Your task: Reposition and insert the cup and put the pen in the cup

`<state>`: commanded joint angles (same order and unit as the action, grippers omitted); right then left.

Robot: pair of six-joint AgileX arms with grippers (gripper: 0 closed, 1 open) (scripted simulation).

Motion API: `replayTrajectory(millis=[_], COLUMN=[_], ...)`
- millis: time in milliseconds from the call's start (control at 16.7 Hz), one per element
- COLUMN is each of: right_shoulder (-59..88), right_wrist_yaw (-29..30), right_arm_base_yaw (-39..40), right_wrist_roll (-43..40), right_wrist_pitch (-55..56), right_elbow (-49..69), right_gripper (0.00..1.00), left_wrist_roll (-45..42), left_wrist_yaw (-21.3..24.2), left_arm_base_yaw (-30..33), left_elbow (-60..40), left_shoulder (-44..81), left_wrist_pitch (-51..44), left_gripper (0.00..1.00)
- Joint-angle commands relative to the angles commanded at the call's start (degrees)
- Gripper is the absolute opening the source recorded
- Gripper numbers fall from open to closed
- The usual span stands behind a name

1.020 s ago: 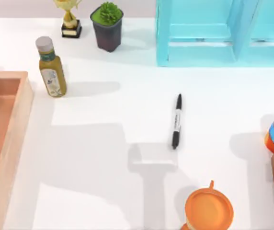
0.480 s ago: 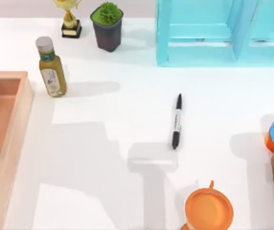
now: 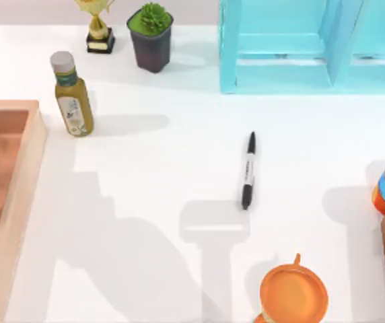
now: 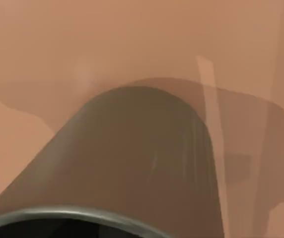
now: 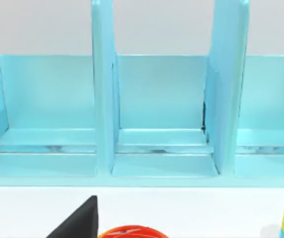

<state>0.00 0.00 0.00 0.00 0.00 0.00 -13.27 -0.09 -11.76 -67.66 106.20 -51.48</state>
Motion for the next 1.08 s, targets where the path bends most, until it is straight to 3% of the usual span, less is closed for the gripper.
replayTrajectory(millis=[180, 960, 1080], right_shoulder=[0.00, 0.00, 0.00], right_wrist_yaw=[0.00, 0.00, 0.00], right_arm_base_yaw=[0.00, 0.00, 0.00], right_wrist_roll=[0.00, 0.00, 0.00], right_wrist_pitch=[0.00, 0.00, 0.00], right_elbow=[0.00, 0.00, 0.00], right_gripper=[1.00, 1.00, 1.00], left_wrist_roll=[0.00, 0.00, 0.00], left_wrist_yaw=[0.00, 0.00, 0.00], left_arm_base_yaw=[0.00, 0.00, 0.00], left_elbow=[0.00, 0.00, 0.00], left_shoulder=[0.00, 0.00, 0.00], left_wrist_pitch=[0.00, 0.00, 0.00], left_gripper=[1.00, 0.02, 0.00])
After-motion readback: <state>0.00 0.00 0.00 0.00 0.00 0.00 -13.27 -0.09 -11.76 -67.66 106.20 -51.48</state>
